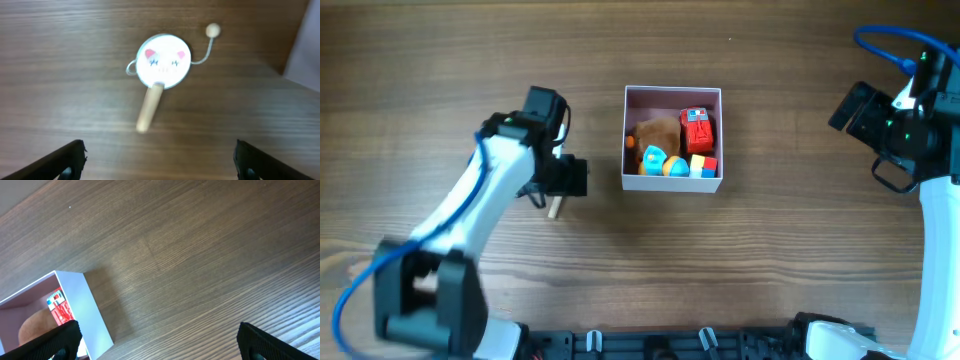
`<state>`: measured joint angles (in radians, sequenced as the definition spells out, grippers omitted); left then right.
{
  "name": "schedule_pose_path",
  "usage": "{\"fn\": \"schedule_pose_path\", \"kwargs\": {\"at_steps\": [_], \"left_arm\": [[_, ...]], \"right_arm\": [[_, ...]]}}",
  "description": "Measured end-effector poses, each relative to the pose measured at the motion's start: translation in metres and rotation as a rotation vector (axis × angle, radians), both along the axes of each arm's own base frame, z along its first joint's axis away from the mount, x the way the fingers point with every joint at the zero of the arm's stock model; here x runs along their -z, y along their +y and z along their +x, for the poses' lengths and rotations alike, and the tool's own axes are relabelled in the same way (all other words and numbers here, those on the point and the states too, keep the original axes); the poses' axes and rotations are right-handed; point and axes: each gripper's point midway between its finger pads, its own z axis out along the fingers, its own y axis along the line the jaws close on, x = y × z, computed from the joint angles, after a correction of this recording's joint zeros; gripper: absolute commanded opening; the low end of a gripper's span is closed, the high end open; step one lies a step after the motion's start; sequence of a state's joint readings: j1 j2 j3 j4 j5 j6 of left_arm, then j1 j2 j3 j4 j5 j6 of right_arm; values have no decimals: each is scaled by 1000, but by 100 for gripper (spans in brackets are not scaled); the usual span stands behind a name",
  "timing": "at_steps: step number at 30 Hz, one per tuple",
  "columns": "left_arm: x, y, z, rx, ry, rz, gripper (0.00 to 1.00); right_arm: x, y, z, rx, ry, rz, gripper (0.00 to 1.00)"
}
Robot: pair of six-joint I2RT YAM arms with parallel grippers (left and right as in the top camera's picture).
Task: Pack container
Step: 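Move the left gripper to the pig rattle drum and grasp its handle, then carry the rattle drum into the box and release it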
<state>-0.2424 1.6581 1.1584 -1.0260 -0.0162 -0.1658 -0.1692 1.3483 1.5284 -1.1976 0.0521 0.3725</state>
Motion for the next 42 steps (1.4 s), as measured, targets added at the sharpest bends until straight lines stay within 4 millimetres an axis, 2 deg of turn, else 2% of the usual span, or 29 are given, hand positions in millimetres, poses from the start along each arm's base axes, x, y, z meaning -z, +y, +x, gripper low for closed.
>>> {"fn": "schedule_pose_path", "kwargs": {"at_steps": [1,2,7,15,23,25,26,30,31,34,38,40,42], "left_arm": [[8,0,1,20,19,5,87],[26,-1,0,33,71,14,84],[51,-1,-2,86,135,24,83],[57,-2,4,140,116,19,77],[72,2,-15,184,154,25,66],[72,3,-15,189,154,26,61],[72,3,-15,191,154,26,54],[72,3,-16,194,155,26,15],[72,3,-16,192,155,25,10],[72,3,-17,197,158,25,4],[70,5,-26,179,197,31,4],[65,7,-35,156,244,39,4],[56,8,-36,130,265,46,4]], "right_arm": [[0,0,0,0,0,0,100],[0,0,0,0,0,0,100],[0,0,0,0,0,0,100],[0,0,0,0,0,0,100],[0,0,0,0,0,0,100],[0,0,0,0,0,0,100],[0,0,0,0,0,0,100],[0,0,0,0,0,0,100],[0,0,0,0,0,0,100],[0,0,0,0,0,0,100],[0,0,0,0,0,0,100],[0,0,0,0,0,0,100],[0,0,0,0,-1,0,100]]}}
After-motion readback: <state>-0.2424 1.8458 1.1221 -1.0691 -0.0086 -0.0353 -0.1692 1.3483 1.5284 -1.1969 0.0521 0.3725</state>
